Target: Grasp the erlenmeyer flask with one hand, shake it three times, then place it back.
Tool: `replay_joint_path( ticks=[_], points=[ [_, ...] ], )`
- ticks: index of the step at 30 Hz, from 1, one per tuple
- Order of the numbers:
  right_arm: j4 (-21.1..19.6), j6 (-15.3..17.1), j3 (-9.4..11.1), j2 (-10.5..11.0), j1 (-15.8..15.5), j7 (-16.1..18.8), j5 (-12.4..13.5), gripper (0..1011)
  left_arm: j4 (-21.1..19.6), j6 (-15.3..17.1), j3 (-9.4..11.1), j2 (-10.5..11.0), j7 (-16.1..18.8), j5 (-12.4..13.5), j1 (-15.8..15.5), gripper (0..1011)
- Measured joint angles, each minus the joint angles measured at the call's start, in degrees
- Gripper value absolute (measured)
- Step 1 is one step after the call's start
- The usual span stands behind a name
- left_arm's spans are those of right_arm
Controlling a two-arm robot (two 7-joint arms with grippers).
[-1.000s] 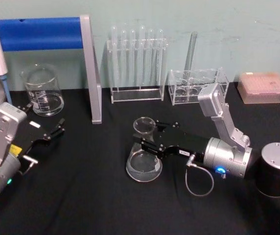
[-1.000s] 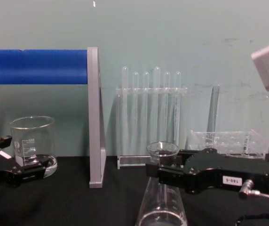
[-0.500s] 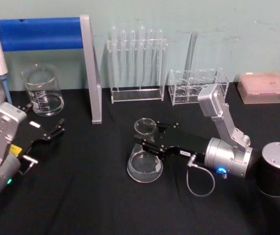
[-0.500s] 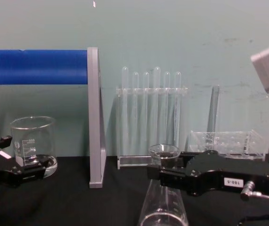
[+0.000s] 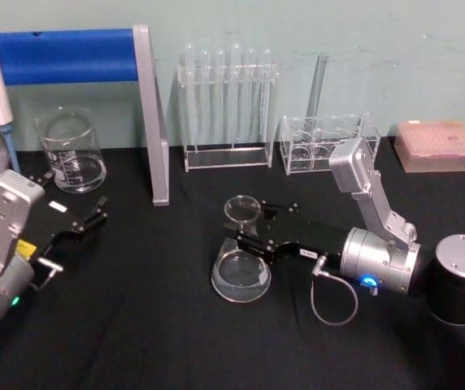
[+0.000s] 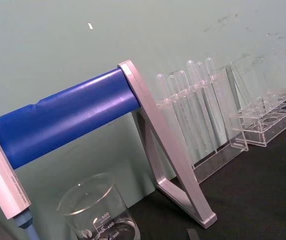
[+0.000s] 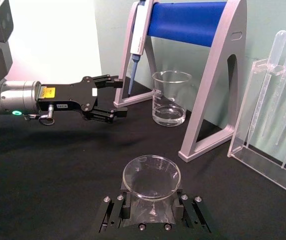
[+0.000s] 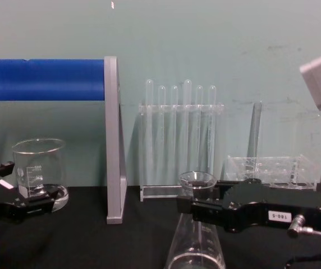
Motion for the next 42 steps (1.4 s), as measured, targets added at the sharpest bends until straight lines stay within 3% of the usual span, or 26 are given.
replay_joint_path(
  ticks=[24, 42],
  points=[
    [-0.01, -0.03, 0.04, 0.00, -0.09, -0.09, -0.02, 452, 0.00, 0.00, 0.00, 0.00, 0.00, 0.00, 0.00, 1001],
    [-0.01, 0.07, 0.03, 0.00, -0.09, -0.10, -0.16, 981, 0.00, 0.00, 0.00, 0.00, 0.00, 0.00, 0.00, 1001]
  ],
)
